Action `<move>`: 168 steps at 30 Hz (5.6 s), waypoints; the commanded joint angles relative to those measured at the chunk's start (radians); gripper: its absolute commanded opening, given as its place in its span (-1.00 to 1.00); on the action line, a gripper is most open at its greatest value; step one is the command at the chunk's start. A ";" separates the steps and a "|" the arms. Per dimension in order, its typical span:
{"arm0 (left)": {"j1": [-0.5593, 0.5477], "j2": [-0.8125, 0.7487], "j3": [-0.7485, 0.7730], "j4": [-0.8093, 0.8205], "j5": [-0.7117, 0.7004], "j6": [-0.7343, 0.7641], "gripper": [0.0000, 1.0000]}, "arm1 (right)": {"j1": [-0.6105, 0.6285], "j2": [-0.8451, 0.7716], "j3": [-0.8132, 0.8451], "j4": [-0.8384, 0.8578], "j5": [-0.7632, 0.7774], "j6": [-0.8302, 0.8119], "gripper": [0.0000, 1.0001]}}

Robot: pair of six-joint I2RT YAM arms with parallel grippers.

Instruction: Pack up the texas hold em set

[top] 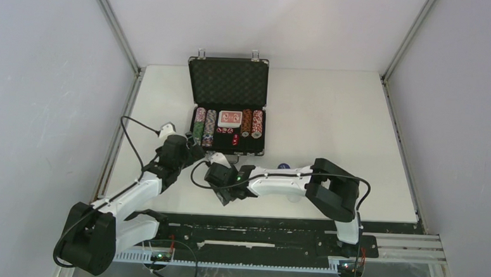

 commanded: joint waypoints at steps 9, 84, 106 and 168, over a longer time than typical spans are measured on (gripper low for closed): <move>0.007 -0.013 0.045 0.032 0.001 0.003 0.99 | 0.039 0.023 0.034 -0.002 0.013 0.017 0.16; 0.007 -0.009 0.049 0.029 -0.004 0.007 0.99 | 0.013 -0.005 0.054 0.007 0.031 0.000 0.04; 0.007 -0.004 0.051 0.030 -0.004 0.007 0.99 | -0.021 -0.040 0.052 0.015 0.022 -0.020 0.04; 0.011 0.031 0.058 0.031 -0.008 0.016 0.99 | -0.136 0.130 0.186 0.041 -0.035 -0.064 0.33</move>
